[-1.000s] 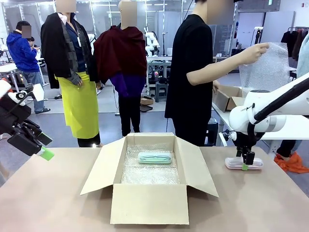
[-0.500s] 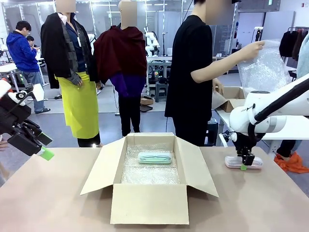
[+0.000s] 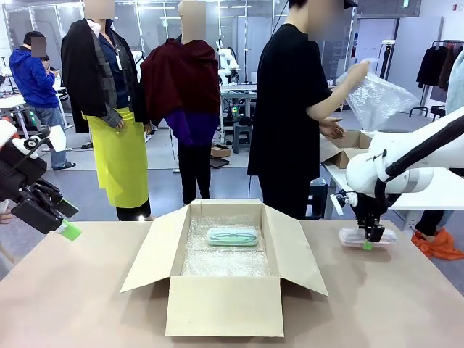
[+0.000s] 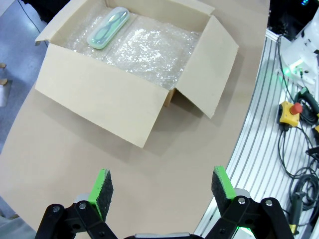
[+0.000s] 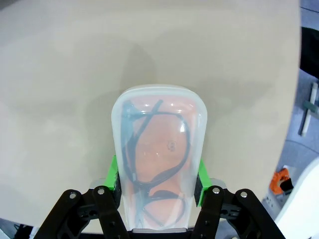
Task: Pack the glasses set securely to prepare it for shipping.
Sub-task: Put the Glasses case from the right side of the table into the Package Box.
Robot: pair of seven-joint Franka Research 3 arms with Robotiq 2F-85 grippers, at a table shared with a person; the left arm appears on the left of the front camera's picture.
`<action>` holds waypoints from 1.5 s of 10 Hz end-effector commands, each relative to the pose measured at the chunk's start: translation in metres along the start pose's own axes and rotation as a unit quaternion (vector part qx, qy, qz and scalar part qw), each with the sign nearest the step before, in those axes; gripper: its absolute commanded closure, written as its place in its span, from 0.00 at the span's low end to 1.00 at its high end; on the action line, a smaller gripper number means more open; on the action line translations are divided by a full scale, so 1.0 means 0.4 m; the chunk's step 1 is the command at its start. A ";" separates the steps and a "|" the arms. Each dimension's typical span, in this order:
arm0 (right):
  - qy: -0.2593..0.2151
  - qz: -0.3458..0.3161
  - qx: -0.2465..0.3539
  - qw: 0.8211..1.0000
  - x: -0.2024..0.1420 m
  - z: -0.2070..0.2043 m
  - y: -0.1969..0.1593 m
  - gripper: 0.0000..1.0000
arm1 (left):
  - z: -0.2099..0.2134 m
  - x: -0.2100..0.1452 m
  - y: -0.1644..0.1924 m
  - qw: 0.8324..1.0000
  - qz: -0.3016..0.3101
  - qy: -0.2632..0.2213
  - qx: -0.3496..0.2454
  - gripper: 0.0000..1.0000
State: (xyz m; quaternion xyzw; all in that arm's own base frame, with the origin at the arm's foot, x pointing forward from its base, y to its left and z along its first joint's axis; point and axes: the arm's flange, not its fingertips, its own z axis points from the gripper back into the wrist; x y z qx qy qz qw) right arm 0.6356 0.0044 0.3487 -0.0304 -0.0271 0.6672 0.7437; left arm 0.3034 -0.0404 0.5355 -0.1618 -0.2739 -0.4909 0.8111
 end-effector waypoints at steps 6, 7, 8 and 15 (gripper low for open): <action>0.048 -0.102 0.047 0.993 0.185 0.315 0.025 1.00 | 0.005 -0.002 -0.001 1.000 -0.002 -0.007 -0.011 0.00; 0.050 -0.092 0.049 0.993 0.267 0.350 0.039 1.00 | 0.005 -0.002 -0.001 1.000 -0.002 -0.007 -0.011 0.00; 0.060 -0.079 0.045 0.994 0.341 0.376 0.052 1.00 | 0.005 -0.002 -0.001 1.000 -0.002 -0.007 -0.011 0.00; 0.040 -0.024 0.030 0.998 0.892 0.313 0.198 1.00 | 0.005 -0.002 -0.001 1.000 -0.002 -0.007 -0.011 0.00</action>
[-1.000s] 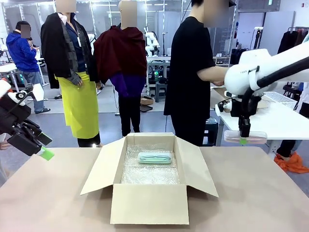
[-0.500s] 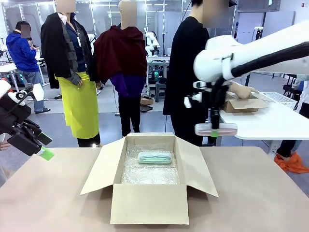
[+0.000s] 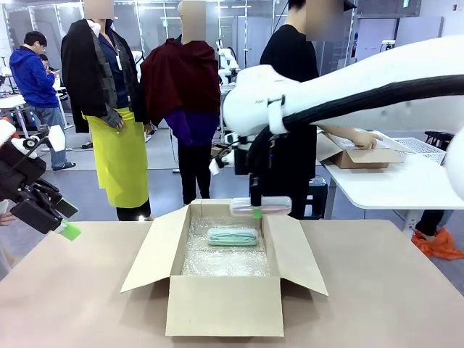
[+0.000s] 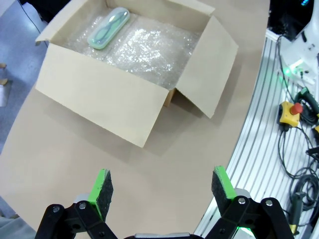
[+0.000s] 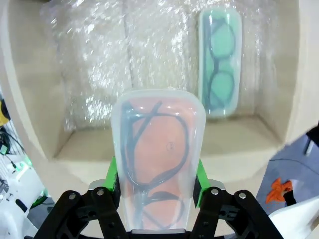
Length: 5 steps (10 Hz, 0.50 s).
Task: Pack the glasses set securely to prepare it for shipping.
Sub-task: Put the Glasses case from the right side of the table into the Package Box.
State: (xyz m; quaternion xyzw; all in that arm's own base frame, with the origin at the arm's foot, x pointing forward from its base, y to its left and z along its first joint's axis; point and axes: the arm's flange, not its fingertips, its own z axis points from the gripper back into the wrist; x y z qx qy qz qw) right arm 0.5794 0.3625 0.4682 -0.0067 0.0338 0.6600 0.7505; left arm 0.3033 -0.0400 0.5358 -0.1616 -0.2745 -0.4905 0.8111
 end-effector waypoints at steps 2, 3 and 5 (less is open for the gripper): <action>-0.011 -0.010 0.004 1.000 0.050 -0.043 0.026 1.00 | 0.004 -0.002 -0.001 1.000 -0.002 -0.007 -0.012 0.00; -0.009 -0.010 0.025 1.000 0.065 -0.066 0.036 1.00 | 0.004 -0.002 -0.001 1.000 -0.002 -0.007 -0.012 0.00; 0.006 -0.010 0.030 0.999 0.098 -0.134 0.061 1.00 | 0.004 -0.002 -0.001 1.000 -0.002 -0.007 -0.012 0.00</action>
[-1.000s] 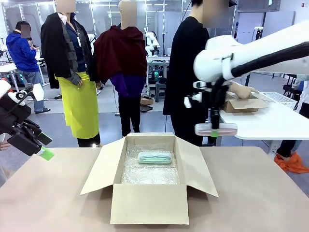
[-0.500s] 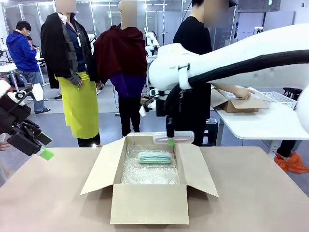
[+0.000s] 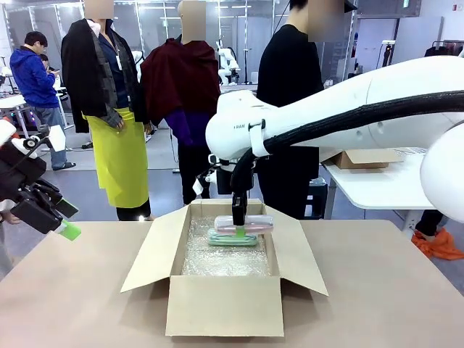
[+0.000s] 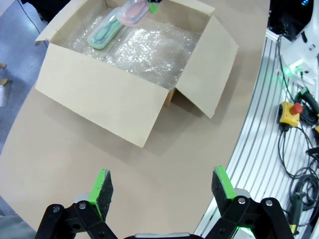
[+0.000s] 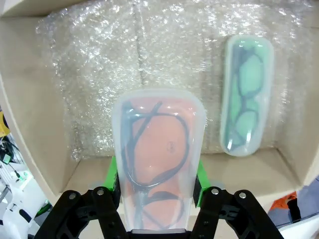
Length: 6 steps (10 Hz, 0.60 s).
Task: Pack the glasses set securely to prepare it for shipping.
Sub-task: Put the Glasses case from the right side of the table into the Package Box.
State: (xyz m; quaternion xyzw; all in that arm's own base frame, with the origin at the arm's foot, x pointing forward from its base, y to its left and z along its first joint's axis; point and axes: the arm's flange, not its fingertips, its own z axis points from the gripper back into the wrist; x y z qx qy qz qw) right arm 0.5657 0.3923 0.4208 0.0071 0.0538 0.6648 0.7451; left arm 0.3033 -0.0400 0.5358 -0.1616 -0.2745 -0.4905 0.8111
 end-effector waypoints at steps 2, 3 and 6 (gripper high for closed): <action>-0.031 -0.029 0.005 0.999 0.044 -0.089 0.027 1.00 | 0.004 -0.002 -0.001 1.000 -0.002 -0.007 -0.012 0.00; -0.032 -0.023 0.008 0.999 0.056 -0.117 0.033 1.00 | 0.004 -0.002 -0.001 1.000 -0.002 -0.007 -0.012 0.00; -0.023 -0.021 0.020 0.999 0.071 -0.173 0.033 1.00 | 0.004 -0.002 -0.001 1.000 -0.002 -0.007 -0.012 0.00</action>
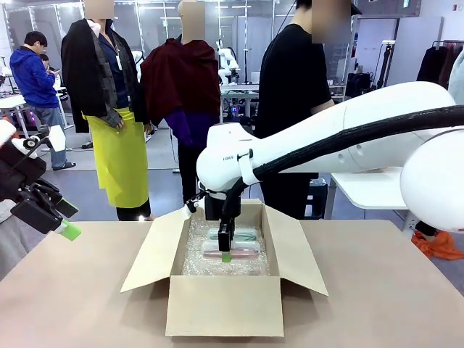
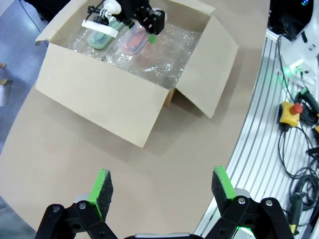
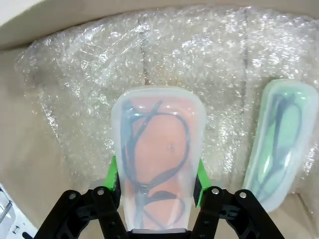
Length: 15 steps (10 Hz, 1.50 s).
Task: Pack the glasses set securely to prepare it for shipping.
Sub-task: Put the Glasses case from the right side of the table into the Package Box, then position the Package Box on the left side of the table.
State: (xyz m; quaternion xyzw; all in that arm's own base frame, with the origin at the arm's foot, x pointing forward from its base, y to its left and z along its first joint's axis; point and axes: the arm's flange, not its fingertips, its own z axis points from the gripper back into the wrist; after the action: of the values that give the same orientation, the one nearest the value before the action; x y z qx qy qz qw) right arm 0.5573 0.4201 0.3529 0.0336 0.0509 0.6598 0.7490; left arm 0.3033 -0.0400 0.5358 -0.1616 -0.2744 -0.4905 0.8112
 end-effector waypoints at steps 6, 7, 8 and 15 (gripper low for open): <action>-0.005 -0.009 0.012 1.000 -0.025 -0.033 0.012 0.00 | 0.004 -0.002 -0.001 1.000 -0.002 -0.007 -0.011 0.00; -0.007 -0.012 0.014 1.000 -0.029 -0.030 0.013 0.00 | 0.004 -0.002 -0.001 1.000 -0.002 -0.007 -0.011 0.00; -0.019 -0.017 -0.001 1.000 -0.037 -0.023 0.017 0.00 | 0.004 -0.002 -0.001 1.000 -0.002 -0.007 -0.011 0.00; 0.000 -0.007 0.015 1.000 -0.013 -0.034 -0.015 0.00 | 0.004 -0.002 -0.001 1.000 -0.002 -0.007 -0.011 0.00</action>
State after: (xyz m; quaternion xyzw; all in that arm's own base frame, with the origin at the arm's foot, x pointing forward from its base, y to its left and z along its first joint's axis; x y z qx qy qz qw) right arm 0.5631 0.4140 0.3375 0.0447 0.0592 0.6530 0.7537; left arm 0.3033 -0.0400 0.5357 -0.1616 -0.2743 -0.4905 0.8112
